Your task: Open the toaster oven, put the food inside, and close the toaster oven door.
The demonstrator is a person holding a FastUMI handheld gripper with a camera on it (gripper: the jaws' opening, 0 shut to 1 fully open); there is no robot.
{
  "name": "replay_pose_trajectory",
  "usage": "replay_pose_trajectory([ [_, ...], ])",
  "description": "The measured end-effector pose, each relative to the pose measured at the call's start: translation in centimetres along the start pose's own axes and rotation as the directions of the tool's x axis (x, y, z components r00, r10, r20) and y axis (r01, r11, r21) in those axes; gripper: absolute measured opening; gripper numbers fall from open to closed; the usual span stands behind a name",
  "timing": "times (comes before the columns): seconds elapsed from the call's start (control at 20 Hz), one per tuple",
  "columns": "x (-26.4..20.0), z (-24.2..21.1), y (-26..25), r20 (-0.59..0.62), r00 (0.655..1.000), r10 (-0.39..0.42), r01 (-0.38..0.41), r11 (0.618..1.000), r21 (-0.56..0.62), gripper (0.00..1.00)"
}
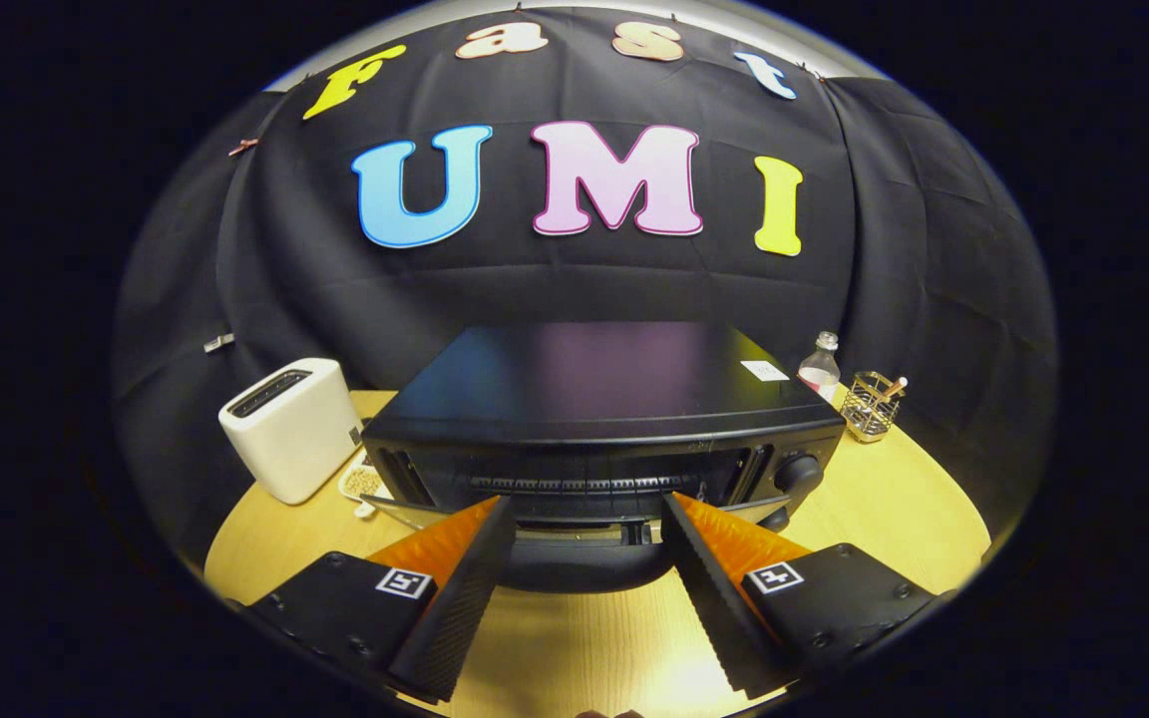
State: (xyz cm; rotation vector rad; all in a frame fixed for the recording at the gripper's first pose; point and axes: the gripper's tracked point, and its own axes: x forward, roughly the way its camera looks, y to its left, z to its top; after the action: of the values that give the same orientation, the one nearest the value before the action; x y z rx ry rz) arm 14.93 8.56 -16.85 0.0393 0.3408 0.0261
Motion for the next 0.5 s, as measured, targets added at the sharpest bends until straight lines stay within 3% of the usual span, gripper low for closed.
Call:
replay_pose_trajectory([
  [0.5, -3.3, -5.1, -0.2, -0.037, 0.999, -0.004, 0.003, 1.000, -0.029, 0.98],
])
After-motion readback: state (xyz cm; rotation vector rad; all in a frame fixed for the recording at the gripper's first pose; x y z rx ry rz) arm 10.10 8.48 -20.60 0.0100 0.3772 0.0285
